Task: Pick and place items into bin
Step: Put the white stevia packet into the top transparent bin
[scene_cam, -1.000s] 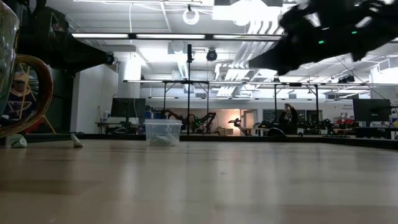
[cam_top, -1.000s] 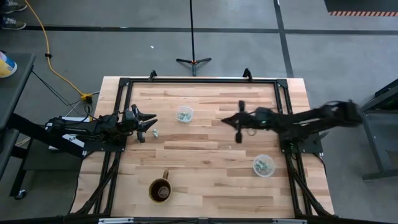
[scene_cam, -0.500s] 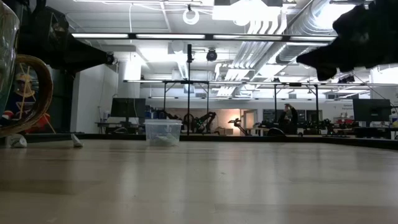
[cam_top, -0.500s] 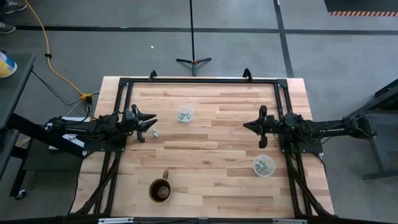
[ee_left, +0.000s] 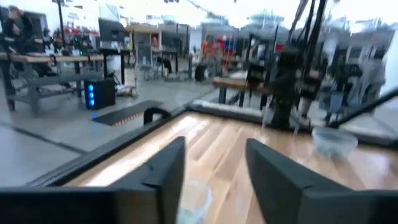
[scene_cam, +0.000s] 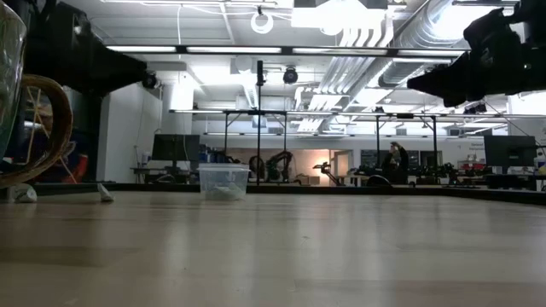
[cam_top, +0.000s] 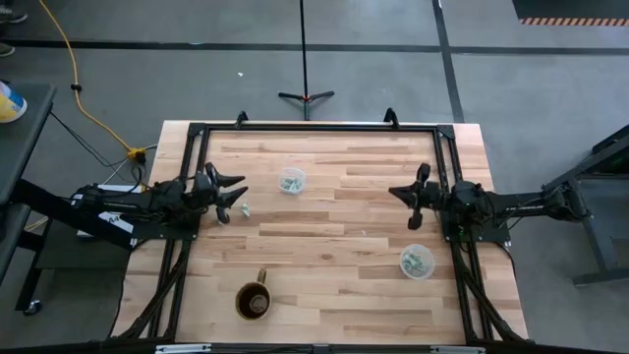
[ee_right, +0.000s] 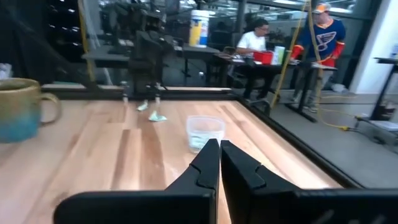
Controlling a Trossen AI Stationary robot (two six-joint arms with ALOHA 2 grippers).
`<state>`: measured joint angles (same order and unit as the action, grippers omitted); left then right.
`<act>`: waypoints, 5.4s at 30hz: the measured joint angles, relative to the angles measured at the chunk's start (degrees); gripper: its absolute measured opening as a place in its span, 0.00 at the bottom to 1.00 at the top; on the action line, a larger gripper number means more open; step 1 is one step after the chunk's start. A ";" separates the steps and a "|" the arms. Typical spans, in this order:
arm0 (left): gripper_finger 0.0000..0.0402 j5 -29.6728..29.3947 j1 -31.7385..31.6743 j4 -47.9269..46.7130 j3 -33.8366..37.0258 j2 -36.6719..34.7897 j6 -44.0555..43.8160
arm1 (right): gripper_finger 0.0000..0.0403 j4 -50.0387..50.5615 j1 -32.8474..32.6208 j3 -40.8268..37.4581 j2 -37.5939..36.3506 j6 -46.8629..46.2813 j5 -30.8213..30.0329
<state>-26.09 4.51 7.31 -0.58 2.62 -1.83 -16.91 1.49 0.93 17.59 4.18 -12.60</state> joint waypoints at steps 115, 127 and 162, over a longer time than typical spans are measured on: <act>0.06 -5.63 -7.35 -8.71 -35.03 66.06 -36.69 | 0.01 4.25 0.02 0.09 0.02 3.82 -10.82; 0.06 5.05 -17.09 -6.62 -36.65 74.36 -30.84 | 0.01 4.25 0.02 0.09 0.02 3.83 -10.95; 0.68 38.69 -19.50 -69.59 -36.65 60.12 -49.68 | 0.01 5.12 0.02 0.09 0.02 3.83 -11.05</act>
<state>12.60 -14.98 -62.28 -37.23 62.74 -51.51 -11.79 1.51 1.02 17.61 8.01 -23.64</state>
